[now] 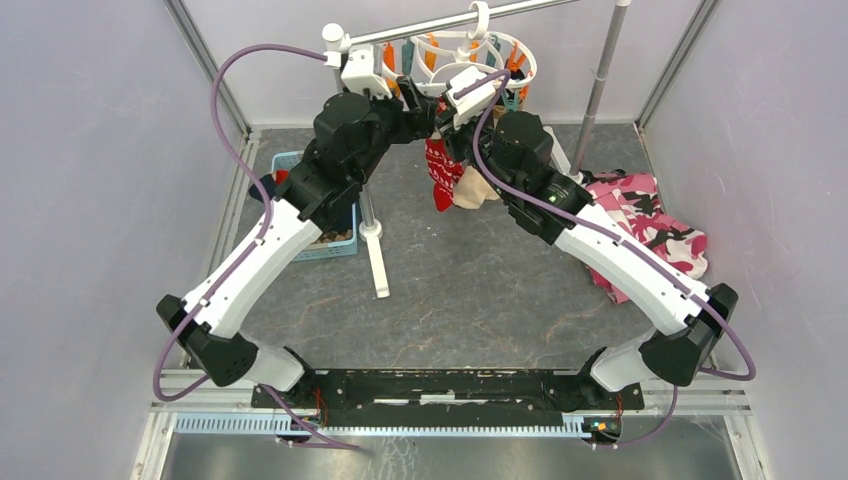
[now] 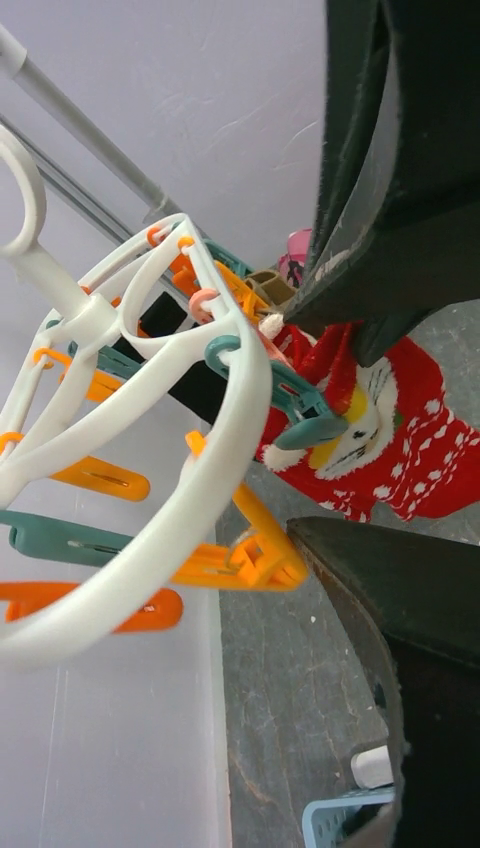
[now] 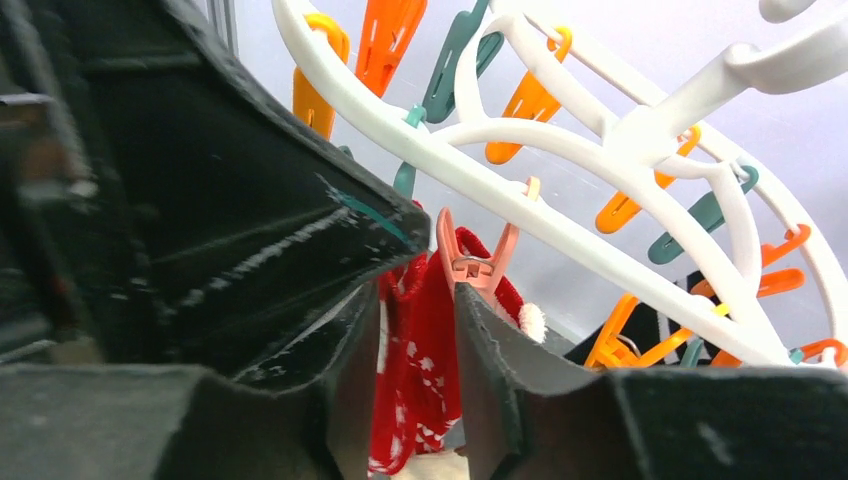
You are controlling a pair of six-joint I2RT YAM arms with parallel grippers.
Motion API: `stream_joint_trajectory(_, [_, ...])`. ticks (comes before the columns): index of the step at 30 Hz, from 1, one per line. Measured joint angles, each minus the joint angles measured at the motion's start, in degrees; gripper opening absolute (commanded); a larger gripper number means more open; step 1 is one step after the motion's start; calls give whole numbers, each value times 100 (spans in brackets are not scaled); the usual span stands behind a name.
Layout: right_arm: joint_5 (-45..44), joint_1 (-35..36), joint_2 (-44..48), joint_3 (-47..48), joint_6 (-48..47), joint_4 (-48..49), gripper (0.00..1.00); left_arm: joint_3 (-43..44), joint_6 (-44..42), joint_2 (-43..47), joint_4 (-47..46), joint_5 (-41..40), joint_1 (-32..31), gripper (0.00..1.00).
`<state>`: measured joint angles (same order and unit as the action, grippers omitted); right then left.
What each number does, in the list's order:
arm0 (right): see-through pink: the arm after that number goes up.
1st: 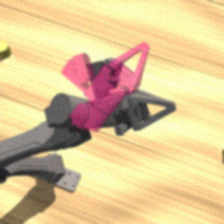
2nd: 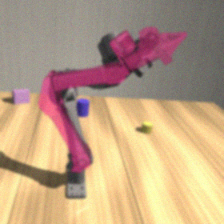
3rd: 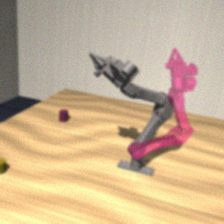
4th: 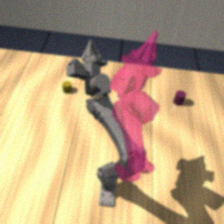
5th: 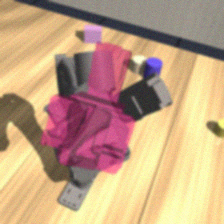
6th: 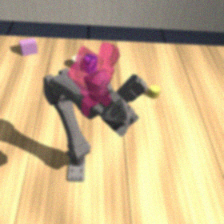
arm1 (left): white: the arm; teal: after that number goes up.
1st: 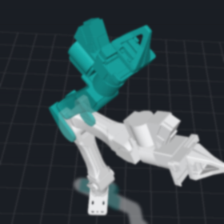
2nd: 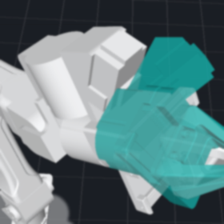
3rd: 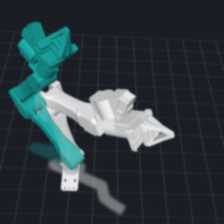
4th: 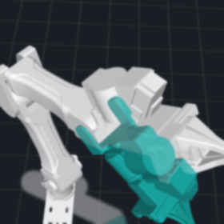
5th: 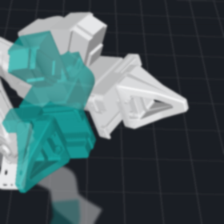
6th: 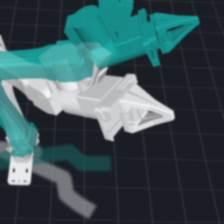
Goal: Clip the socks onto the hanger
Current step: Clamp the sock onto the hanger, then reset both arms
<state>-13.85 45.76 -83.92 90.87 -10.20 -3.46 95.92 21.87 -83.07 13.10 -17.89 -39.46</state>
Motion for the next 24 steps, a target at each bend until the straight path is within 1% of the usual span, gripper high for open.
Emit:
stream_joint_trajectory(1, [-2,0,22,-20,-31,-2,50,-63,0,83,-9,7,0,79])
stream_joint_trajectory(3, [9,-7,85,-85,-72,-17,58,-195,2,249,-31,33,0,80])
stream_joint_trajectory(6, [136,-57,177,-157,-81,-105,65,-396,2,518,-74,122,0,82])
stream_joint_trajectory(8, [398,-129,267,-205,-107,-245,68,-579,2,726,-120,223,0,83])
stream_joint_trajectory(12, [1209,-398,511,-267,-323,-704,77,-1060,2,1222,-203,616,2,84])
stream_joint_trajectory(17, [2649,-1036,975,-361,-876,-1504,86,-1864,-11,1932,-321,1419,0,86])
stream_joint_trajectory(19, [3244,-1381,1119,-374,-1143,-1860,89,-2317,-85,2277,-439,1816,0,89])
stream_joint_trajectory(21, [3779,-1705,1241,-409,-1423,-2181,92,-2811,-234,2649,-564,2151,0,94])
stream_joint_trajectory(22, [4048,-1878,1305,-459,-1569,-2337,92,-3108,-341,2872,-634,2297,0,96])
stream_joint_trajectory(23, [4376,-2105,1394,-577,-1744,-2505,93,-3615,-544,3241,-763,2481,0,99])
stream_joint_trajectory(24, [4586,-2249,1467,-691,-1843,-2583,93,-3738,-592,3342,-765,2520,0,100])
